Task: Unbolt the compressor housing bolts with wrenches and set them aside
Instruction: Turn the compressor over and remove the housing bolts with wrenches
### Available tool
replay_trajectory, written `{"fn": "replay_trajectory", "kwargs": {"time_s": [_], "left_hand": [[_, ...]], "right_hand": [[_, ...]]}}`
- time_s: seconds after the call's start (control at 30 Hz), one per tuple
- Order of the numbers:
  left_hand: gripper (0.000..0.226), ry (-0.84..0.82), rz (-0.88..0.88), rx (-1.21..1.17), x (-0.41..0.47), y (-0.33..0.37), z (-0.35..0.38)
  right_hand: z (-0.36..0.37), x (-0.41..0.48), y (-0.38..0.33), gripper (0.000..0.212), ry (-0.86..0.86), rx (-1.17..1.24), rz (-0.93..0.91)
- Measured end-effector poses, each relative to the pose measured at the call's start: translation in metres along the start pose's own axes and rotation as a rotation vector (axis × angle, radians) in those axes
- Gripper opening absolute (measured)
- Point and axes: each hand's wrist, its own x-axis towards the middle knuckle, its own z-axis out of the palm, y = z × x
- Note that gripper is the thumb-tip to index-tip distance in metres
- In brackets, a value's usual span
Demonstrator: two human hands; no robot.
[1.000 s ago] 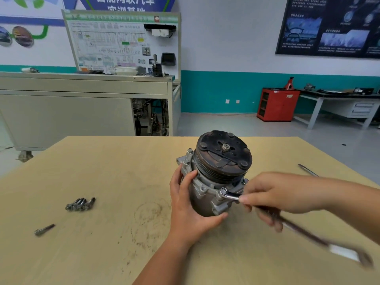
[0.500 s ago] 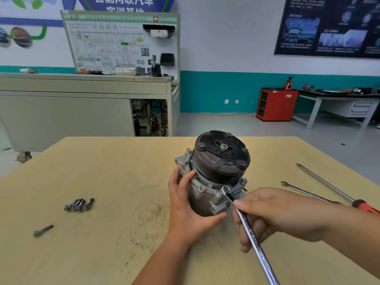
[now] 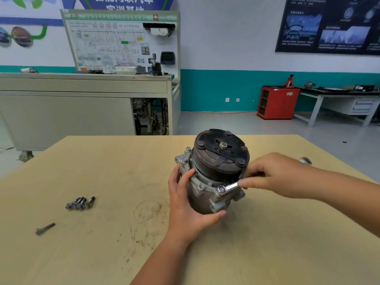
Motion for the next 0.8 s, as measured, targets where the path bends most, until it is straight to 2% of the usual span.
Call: {"fn": "replay_trajectory", "kwargs": {"time_s": [0.13,0.27,0.37,0.57,0.63,0.67,0.73,0.8], "left_hand": [[0.094,-0.015,-0.018,-0.001,-0.001,0.000,-0.001],[0.095,-0.010,-0.019,-0.001,-0.002,-0.002,0.001],[0.096,0.004,-0.019,0.001,-0.002,-0.003,0.001],[0.093,0.019,-0.011,-0.015,-0.001,0.000,0.002],[0.094,0.020,-0.012,-0.016,-0.001,-0.001,0.002],[0.095,0.015,-0.011,-0.015,-0.001,-0.002,0.002],[0.096,0.001,-0.014,-0.013,-0.001,-0.002,0.001],[0.095,-0.008,-0.012,-0.011,-0.001,-0.001,0.000]], "right_hand": [[-0.001,-0.009,0.013,0.014,-0.359,0.628,0.065],[0.016,-0.021,0.002,0.017,-0.571,0.820,0.051],[0.027,-0.024,-0.017,0.022,-0.593,0.923,0.082],[0.041,-0.027,-0.041,0.028,-0.483,1.256,0.166],[0.039,-0.025,-0.039,0.026,-0.515,1.206,0.193],[0.033,-0.023,-0.034,0.025,-0.539,1.096,0.202],[0.012,-0.014,-0.023,0.025,-0.499,0.721,0.188],[-0.007,-0.004,-0.013,0.025,-0.339,0.318,0.119]]}}
